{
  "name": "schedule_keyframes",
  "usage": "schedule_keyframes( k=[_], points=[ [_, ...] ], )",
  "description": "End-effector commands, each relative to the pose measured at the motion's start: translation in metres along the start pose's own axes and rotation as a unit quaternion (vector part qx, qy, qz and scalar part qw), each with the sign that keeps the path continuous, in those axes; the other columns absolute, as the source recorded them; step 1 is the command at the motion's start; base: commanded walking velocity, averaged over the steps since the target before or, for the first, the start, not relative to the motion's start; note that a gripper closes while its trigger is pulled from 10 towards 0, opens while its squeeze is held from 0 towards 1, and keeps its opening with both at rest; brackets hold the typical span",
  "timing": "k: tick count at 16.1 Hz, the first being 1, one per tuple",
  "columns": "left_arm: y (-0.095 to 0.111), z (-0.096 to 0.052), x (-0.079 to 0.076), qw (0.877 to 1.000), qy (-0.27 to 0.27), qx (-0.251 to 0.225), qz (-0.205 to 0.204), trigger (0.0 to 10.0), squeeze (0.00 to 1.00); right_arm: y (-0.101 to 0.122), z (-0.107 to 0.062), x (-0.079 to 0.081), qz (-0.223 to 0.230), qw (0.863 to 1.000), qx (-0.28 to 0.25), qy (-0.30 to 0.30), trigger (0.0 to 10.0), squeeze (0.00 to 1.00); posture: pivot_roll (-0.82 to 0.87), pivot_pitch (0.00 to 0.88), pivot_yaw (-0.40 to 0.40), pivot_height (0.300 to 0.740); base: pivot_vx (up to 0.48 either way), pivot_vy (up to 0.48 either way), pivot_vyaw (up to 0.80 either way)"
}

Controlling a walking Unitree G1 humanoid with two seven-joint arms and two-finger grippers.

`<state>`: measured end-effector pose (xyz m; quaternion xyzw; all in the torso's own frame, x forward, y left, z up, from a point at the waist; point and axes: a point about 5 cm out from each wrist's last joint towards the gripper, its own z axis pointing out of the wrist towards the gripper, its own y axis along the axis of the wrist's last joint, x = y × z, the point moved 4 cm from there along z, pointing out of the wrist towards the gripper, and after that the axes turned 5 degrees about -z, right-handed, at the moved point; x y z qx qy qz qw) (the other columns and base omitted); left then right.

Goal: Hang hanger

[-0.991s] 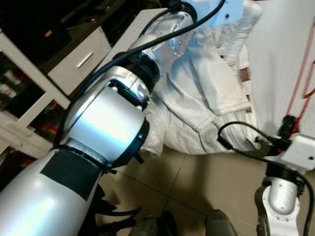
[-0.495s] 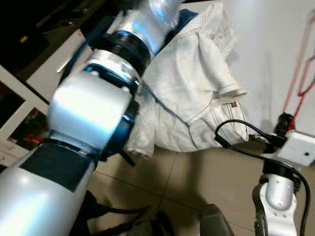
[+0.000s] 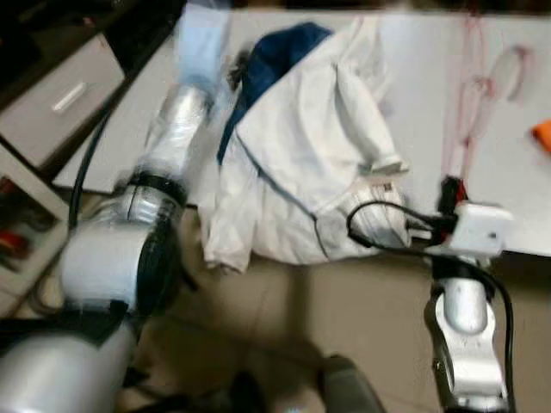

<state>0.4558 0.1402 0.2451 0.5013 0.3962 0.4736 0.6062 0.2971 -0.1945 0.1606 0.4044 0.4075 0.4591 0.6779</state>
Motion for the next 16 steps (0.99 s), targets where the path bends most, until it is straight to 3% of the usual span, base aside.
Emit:
schedule_keyframes(
  k=[1,2,3,4,5,6,7,10,16],
  points=[
    [0.008,-0.006,0.015,0.999,0.016,-0.032,0.0,10.0,0.0,-0.004,0.003,0.002,0.005,1.0,0.009,0.014,0.0,0.0,-0.24,0.112,0.027,0.74,0.0,0.0,0.0],
    [-0.009,-0.021,0.024,0.999,0.039,-0.03,-0.009,10.0,0.0,-0.006,0.009,0.004,0.004,1.0,0.01,0.03,0.0,0.0,-0.22,0.11,0.009,0.74,0.0,0.0,0.0],
    [-0.026,-0.045,0.021,0.998,0.047,-0.036,0.002,10.0,0.0,-0.008,0.014,0.008,0.004,0.999,0.012,0.041,0.0,0.0,-0.19,0.109,0.0,0.74,0.0,0.0,0.0],
    [-0.031,-0.055,0.018,0.998,0.049,-0.038,0.0,10.0,0.0,-0.009,0.016,0.009,0.005,0.999,0.013,0.044,0.0,0.0,-0.19,0.108,-0.002,0.74,0.0,0.0,0.0],
    [-0.041,-0.075,0.008,0.997,0.045,-0.044,0.035,10.0,0.0,-0.012,0.018,0.012,0.005,0.999,0.016,0.047,0.0,0.0,-0.17,0.104,-0.006,0.74,0.0,0.0,0.0],
    [-0.053,-0.087,0.004,0.997,0.066,-0.036,-0.002,10.0,0.0,-0.016,0.02,0.013,0.011,0.999,0.023,0.046,0.0,0.0,-0.16,0.101,-0.015,0.74,0.0,0.0,0.0],
    [-0.056,-0.09,0.003,0.996,0.073,-0.036,-0.027,10.0,0.0,-0.018,0.02,0.014,0.014,0.998,0.027,0.047,0.0,0.0,-0.16,0.101,-0.018,0.74,0.0,0.0,0.0],
    [-0.051,-0.097,-0.012,0.996,0.076,-0.037,-0.01,10.0,0.0,-0.024,0.025,0.024,0.021,0.997,0.035,0.072,0.0,0.0,-0.15,0.101,-0.037,0.74,0.0,0.0,0.0],
    [-0.046,-0.097,-0.013,0.997,0.075,-0.031,0.01,10.0,0.0,-0.045,0.029,0.025,0.053,0.994,0.077,0.061,0.0,0.0,-0.15,0.096,-0.022,0.74,0.0,0.0,0.0]
  ],
)
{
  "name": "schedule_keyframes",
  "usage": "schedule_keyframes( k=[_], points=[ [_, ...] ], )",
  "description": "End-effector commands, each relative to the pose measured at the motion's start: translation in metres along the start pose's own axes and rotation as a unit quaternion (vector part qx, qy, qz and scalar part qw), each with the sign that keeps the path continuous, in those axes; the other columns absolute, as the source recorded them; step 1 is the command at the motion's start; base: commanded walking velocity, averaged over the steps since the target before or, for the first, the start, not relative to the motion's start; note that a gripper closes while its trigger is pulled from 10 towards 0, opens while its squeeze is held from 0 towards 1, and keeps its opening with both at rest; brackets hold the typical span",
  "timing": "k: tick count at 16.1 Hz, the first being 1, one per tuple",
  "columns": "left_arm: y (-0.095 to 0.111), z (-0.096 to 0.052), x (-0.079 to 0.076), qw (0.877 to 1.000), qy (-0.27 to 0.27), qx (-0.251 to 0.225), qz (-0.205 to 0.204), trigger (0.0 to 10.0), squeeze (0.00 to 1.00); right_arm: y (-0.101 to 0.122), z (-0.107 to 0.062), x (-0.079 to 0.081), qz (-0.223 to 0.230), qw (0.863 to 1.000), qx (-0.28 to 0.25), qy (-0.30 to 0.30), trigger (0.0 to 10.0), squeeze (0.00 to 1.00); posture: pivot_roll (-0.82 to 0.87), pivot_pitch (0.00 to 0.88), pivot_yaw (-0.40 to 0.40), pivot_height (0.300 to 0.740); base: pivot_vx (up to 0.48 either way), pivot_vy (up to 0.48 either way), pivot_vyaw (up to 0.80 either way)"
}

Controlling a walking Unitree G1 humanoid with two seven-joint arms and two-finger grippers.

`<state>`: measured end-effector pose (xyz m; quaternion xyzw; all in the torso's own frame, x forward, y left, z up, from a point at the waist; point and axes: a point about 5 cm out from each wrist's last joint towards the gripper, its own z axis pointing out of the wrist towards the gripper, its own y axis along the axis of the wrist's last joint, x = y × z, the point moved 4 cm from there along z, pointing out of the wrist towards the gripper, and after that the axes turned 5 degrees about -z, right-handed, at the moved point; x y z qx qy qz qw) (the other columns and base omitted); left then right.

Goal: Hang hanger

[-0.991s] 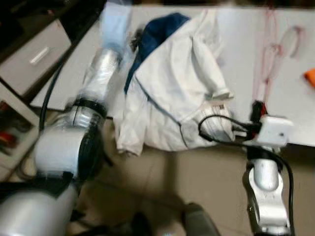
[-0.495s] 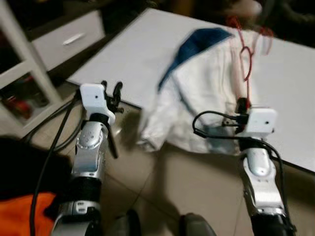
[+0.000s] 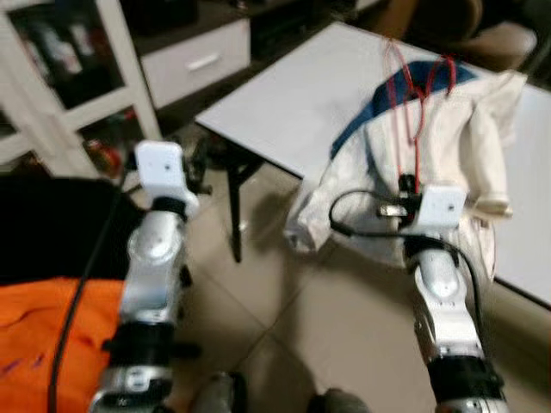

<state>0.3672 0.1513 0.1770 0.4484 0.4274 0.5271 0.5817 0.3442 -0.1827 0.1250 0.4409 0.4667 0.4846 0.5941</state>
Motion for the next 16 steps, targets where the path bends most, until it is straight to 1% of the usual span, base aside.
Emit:
schedule_keyframes(
  k=[1,3,6,10,13,16],
  points=[
    [0.0037,0.0033,-0.0047,1.0,-0.01,-0.001,0.01,10.0,0.0,-0.0022,-0.0017,-0.0024,-0.001,1.0,0.0,-0.001,0.0,0.0,-0.15,0.097,-0.014,0.74,0.0,0.0,0.0],
    [0.0003,0.0027,-0.0061,0.999,-0.02,0.005,0.028,10.0,0.0,-0.0033,-0.0048,-0.0029,-0.007,1.0,-0.003,-0.004,0.0,0.0,-0.16,0.101,-0.008,0.74,0.0,0.0,0.0],
    [-0.0026,0.001,-0.0063,0.999,-0.024,0.01,0.026,10.0,0.0,-0.0052,-0.0083,-0.0037,-0.012,1.0,-0.005,-0.007,0.0,0.0,-0.16,0.103,-0.005,0.74,0.0,0.0,0.0],
    [0.0,0.0018,-0.0069,0.999,-0.026,0.006,0.024,10.0,0.0,-0.0056,-0.008,-0.0044,-0.014,1.0,-0.007,-0.01,0.0,0.0,-0.16,0.102,-0.005,0.74,-0.247,0.0,0.0],
    [0.0012,0.0036,-0.0058,0.999,-0.024,0.001,0.022,10.0,0.0,-0.0001,-0.0058,-0.0026,-0.031,0.999,-0.023,-0.002,0.0,0.0,-0.15,0.088,-0.01,0.74,-0.254,0.0,0.0],
    [0.0027,0.0038,-0.0067,0.999,-0.027,-0.004,0.021,10.0,0.0,0.0002,-0.0058,-0.0019,-0.035,0.999,-0.026,-0.001,0.0,0.0,-0.15,0.085,-0.01,0.74,-0.251,0.0,0.0]
  ],
)
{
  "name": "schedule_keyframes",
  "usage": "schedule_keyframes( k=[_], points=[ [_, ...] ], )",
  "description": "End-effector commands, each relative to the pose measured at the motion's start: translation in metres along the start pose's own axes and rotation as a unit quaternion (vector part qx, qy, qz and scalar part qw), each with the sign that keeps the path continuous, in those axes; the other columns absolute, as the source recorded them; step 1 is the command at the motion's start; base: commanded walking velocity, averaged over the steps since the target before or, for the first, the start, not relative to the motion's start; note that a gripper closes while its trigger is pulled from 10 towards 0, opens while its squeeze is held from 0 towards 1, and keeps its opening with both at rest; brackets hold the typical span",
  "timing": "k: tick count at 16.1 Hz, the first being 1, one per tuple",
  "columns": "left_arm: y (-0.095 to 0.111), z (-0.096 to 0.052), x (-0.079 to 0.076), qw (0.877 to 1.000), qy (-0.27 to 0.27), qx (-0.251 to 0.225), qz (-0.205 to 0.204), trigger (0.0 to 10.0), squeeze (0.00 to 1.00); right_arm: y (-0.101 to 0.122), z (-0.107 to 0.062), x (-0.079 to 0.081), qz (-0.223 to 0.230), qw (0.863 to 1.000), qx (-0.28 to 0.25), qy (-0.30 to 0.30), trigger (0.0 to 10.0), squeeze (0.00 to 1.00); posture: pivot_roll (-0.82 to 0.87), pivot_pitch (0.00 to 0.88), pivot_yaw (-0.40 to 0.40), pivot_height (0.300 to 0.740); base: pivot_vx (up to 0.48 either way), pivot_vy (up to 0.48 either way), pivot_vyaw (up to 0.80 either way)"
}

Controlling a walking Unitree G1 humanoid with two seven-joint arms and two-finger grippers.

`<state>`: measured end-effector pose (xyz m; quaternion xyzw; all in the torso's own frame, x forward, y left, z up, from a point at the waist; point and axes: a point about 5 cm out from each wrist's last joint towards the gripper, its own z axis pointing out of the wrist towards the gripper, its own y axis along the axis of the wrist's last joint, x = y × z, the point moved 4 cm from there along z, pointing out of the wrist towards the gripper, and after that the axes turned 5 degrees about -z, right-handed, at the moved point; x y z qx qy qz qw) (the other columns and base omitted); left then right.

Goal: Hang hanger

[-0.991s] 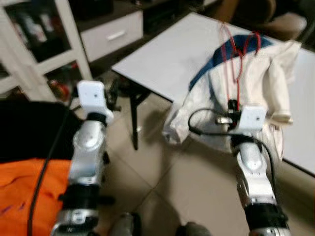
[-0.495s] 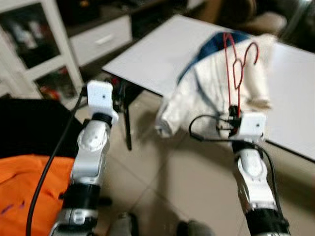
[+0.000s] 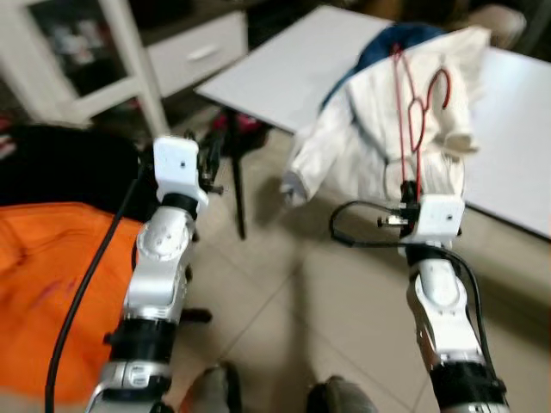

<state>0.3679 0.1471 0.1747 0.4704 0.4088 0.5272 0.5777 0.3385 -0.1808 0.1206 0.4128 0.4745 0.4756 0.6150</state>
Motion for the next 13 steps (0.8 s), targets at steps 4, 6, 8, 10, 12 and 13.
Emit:
schedule_keyframes(
  k=[4,6,8,10,12,13],
  points=[
    [0.007,0.003,-0.003,1.0,-0.01,-0.014,0.001,10.0,0.0,0.004,0.0,-0.001,-0.013,1.0,-0.016,-0.001,0.0,0.0,-0.15,0.086,-0.008,0.74,-0.247,0.0,0.0],
    [0.003,0.003,-0.002,1.0,-0.008,-0.008,-0.001,10.0,0.0,0.002,-0.001,0.001,-0.021,1.0,-0.013,0.006,0.0,0.0,-0.15,0.086,-0.007,0.74,0.0,0.0,-0.23],
    [-0.024,-0.003,0.01,0.999,0.016,0.04,-0.004,10.0,0.0,-0.007,-0.005,0.001,-0.02,1.0,0.004,0.008,0.0,0.0,-0.15,0.088,-0.005,0.74,0.0,0.0,-0.8],
    [-0.039,-0.011,0.016,0.998,0.022,0.064,0.001,10.0,0.29,-0.012,-0.008,0.0,-0.019,1.0,0.014,0.008,0.0,0.0,-0.15,0.094,-0.008,0.74,0.0,0.0,-0.8],
    [-0.06,-0.026,0.021,0.993,0.035,0.107,-0.025,10.0,1.0,-0.021,-0.011,-0.004,-0.014,0.999,0.031,0.0,0.0,0.0,-0.14,0.097,-0.013,0.74,0.0,0.0,-0.8],
    [-0.069,-0.031,0.024,0.99,0.046,0.124,-0.042,10.0,1.0,-0.024,-0.012,-0.006,-0.013,0.999,0.037,-0.003,0.0,1.0,-0.14,0.097,-0.017,0.74,0.0,0.0,-0.8]
  ],
)
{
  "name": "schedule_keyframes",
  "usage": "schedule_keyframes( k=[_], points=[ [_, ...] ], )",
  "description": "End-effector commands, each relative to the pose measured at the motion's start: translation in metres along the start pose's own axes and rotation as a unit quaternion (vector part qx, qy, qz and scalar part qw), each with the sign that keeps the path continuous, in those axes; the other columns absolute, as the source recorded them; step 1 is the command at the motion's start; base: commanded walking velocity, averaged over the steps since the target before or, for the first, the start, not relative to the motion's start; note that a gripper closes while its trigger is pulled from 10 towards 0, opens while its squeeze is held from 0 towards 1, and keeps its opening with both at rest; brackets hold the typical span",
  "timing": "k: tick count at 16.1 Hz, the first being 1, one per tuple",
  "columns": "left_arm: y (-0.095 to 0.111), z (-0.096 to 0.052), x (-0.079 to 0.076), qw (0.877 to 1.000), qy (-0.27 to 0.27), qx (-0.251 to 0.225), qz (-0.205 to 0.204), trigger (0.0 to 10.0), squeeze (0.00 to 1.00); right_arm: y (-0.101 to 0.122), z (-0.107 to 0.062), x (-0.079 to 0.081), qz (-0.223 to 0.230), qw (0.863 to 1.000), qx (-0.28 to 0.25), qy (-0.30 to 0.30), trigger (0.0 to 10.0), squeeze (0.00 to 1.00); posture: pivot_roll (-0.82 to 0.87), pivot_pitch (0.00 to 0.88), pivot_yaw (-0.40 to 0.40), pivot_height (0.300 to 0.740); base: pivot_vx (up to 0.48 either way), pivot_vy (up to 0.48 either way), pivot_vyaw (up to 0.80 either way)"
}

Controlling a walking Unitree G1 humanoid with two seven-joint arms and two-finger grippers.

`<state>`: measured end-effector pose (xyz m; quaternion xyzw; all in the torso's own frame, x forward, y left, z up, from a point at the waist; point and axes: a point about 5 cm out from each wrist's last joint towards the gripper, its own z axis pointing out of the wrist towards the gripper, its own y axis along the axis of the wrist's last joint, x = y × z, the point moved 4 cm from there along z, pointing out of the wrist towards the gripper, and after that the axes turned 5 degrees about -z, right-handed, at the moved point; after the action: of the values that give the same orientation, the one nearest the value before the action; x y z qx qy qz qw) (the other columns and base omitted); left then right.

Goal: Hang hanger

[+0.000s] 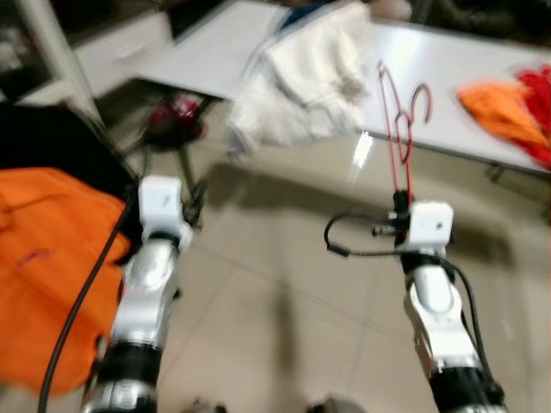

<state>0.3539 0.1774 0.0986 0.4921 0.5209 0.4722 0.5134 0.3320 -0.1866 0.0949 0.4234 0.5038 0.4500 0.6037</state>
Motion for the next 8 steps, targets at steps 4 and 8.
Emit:
schedule_keyframes(
  k=[4,8],
  points=[
    [-0.0031,0.0024,0.001,1.0,0.007,0.006,-0.005,10.0,0.0,-0.001,0.001,0.0047,0.002,1.0,0.0,0.007,0.0,0.0,-0.13,0.1,-0.026,0.74,0.0,0.0,-0.6],
    [-0.0046,0.0033,0.0041,1.0,0.014,0.013,-0.018,10.0,0.0,-0.0014,0.0031,0.006,0.004,1.0,0.001,0.01,0.0,0.0,-0.13,0.1,-0.027,0.74,0.0,0.0,0.0]
  ],
)
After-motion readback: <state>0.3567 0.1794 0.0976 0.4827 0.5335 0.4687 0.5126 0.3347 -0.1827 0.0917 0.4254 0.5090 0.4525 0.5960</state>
